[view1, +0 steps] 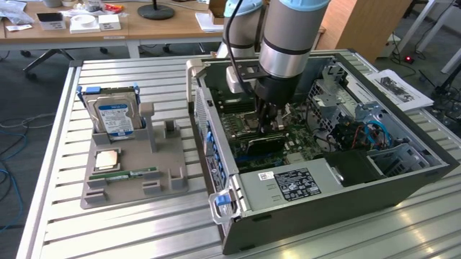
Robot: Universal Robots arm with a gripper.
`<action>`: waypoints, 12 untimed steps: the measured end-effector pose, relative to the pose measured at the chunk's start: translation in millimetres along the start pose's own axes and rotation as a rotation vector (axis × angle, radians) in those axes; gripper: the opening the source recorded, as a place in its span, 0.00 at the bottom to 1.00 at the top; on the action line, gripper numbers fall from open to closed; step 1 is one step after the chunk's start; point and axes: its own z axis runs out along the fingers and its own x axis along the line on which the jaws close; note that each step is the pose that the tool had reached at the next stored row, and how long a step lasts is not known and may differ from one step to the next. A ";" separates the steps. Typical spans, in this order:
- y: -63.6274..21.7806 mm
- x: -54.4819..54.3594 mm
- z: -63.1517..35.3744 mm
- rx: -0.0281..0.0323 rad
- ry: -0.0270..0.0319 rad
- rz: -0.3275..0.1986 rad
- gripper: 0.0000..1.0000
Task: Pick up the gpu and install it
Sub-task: 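Press down on the gpu until it lock into place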
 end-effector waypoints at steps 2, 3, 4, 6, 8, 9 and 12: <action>0.1 0.1 1.5 0.0000 -0.0001 0.000 0.11; 0.1 0.1 2.2 0.0000 0.0000 0.000 0.11; 0.2 0.1 2.7 0.0001 -0.0001 0.000 0.11; 0.9 -0.3 3.4 0.0000 -0.0001 0.000 0.11; 1.3 -0.7 4.0 0.0000 -0.0002 0.000 0.11; 1.6 -0.9 4.3 0.0001 -0.0003 0.000 0.11; 2.3 -2.3 4.6 0.0000 -0.0002 0.000 0.11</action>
